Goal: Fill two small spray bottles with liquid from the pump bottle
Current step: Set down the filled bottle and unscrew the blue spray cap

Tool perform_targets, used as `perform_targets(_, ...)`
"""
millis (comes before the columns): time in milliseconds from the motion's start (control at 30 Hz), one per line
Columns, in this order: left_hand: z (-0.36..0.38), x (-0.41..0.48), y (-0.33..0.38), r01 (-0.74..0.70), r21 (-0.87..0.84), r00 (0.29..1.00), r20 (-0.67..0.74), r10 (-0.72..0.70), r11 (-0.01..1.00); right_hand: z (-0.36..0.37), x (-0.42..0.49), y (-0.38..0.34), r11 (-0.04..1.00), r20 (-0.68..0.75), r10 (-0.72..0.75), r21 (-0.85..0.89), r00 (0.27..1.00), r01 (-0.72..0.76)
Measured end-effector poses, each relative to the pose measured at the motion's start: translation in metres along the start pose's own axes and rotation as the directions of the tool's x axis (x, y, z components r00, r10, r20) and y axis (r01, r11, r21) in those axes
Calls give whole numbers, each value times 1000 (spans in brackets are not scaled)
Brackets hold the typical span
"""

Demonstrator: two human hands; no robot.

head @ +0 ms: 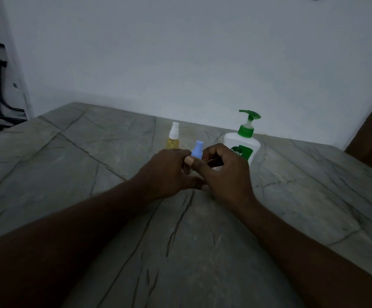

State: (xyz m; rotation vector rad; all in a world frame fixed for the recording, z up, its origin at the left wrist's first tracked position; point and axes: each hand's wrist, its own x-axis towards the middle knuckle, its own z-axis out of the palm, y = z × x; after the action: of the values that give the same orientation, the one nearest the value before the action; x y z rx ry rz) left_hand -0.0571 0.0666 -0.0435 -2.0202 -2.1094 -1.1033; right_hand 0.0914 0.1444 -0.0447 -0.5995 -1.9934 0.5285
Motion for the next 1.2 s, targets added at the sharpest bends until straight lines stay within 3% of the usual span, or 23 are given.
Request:
perform_targets(133, 4, -2, 9, -17, -43, 1000, 1, 17, 999, 5, 2, -2, 998, -94, 47, -36, 995, -50)
perform_targets(367, 7, -2, 7, -27, -53, 999, 16, 28, 998, 2, 3, -3, 999, -98, 37, -28, 995, -40)
perform_targets(700, 7, -3, 6, -7, -79, 999, 40, 10, 997, -6, 1, -1, 997, 88, 22, 66, 996, -27)
perform_targets(900, 7, -3, 8, -19, -64, 998, 52, 22, 998, -6, 4, 1, 997, -35, -20, 67, 999, 23)
perform_targets(1200, 7, -3, 10, -23, -64, 998, 54, 27, 998, -6, 3, 4, 994, -58, -85, 58, 995, 89)
